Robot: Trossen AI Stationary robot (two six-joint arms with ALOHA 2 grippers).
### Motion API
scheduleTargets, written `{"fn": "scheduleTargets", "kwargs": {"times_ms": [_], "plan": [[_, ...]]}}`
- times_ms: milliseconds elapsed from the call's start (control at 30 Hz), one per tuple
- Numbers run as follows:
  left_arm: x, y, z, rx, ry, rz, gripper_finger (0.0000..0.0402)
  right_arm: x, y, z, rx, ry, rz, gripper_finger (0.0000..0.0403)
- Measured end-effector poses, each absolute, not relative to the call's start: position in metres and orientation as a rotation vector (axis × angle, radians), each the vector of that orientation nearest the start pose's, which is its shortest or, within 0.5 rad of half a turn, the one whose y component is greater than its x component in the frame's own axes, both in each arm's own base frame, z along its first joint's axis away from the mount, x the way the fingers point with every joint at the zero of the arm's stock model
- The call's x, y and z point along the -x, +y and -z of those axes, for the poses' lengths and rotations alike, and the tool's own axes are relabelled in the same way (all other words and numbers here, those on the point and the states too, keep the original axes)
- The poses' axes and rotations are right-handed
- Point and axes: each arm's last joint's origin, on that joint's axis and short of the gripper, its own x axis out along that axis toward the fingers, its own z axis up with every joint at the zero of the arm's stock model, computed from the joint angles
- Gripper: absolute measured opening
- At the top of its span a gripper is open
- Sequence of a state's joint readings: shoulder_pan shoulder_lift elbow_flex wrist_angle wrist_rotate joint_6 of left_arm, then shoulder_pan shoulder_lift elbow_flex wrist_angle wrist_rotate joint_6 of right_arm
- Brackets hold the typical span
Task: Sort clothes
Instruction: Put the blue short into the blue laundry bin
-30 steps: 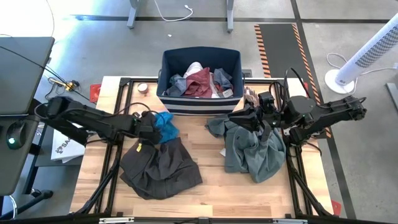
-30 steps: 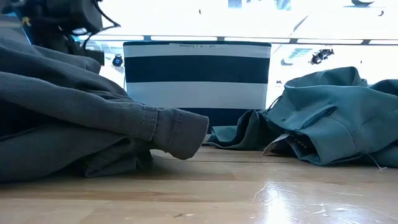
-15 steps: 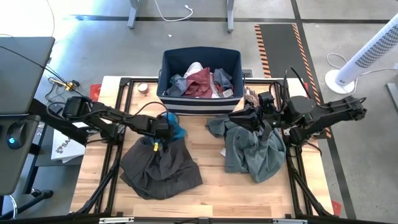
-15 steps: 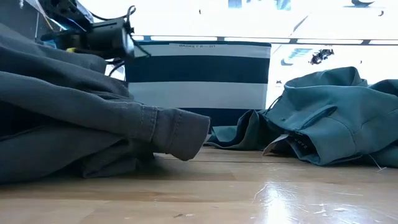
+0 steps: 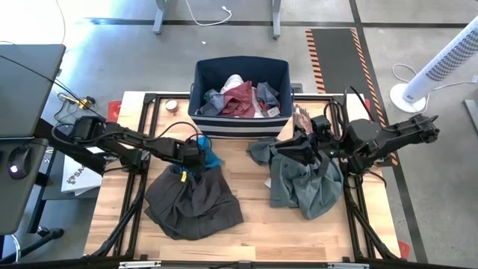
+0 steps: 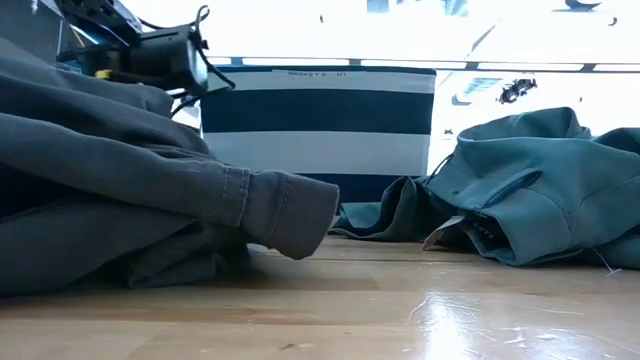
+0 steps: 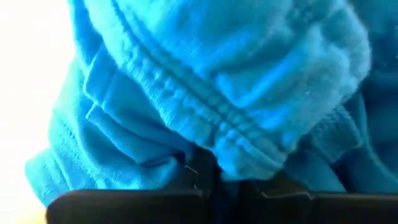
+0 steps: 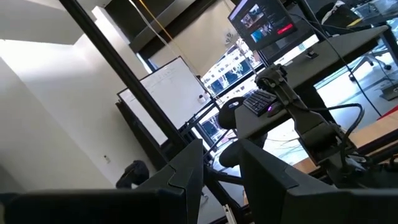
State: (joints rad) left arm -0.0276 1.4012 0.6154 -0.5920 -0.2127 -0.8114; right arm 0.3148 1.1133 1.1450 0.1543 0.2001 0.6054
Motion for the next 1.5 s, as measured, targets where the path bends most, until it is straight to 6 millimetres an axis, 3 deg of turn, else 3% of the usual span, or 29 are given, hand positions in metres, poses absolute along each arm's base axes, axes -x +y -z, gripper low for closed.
{"fn": "scheduleTargets", "kwargs": {"times_ms": [233,433,833,1000,1100,1267,1500], "plan": [[-0.191,0.000,-0.172,0.490,1.061,-0.728,0.0016,-0.231,0.070,-0.426,-0.649,-0.139,-0.168,0.0099],[-0.175,-0.007,-0.212,0.523,0.762,-0.674,0.0016,-0.231,0.069,-0.426,-0.641,-0.141,-0.165,0.0099],[-0.155,-0.008,-0.285,0.732,0.042,-0.594,0.0017,-0.231,0.069,-0.426,-0.606,-0.146,-0.149,0.0099],[-0.158,-0.009,-0.327,0.800,-0.335,-0.438,0.0016,-0.231,0.069,-0.426,-0.606,-0.146,-0.148,0.0099],[-0.154,-0.006,-0.351,0.791,-0.516,-0.448,0.0016,-0.231,0.069,-0.426,-0.606,-0.146,-0.148,0.0099],[-0.150,0.001,-0.393,0.671,-0.591,-0.570,0.0016,-0.231,0.069,-0.426,-0.606,-0.146,-0.147,0.0099],[-0.167,0.021,-0.436,0.431,-0.432,-0.692,0.0016,-0.231,0.069,-0.426,-0.606,-0.147,-0.147,0.0099]]}}
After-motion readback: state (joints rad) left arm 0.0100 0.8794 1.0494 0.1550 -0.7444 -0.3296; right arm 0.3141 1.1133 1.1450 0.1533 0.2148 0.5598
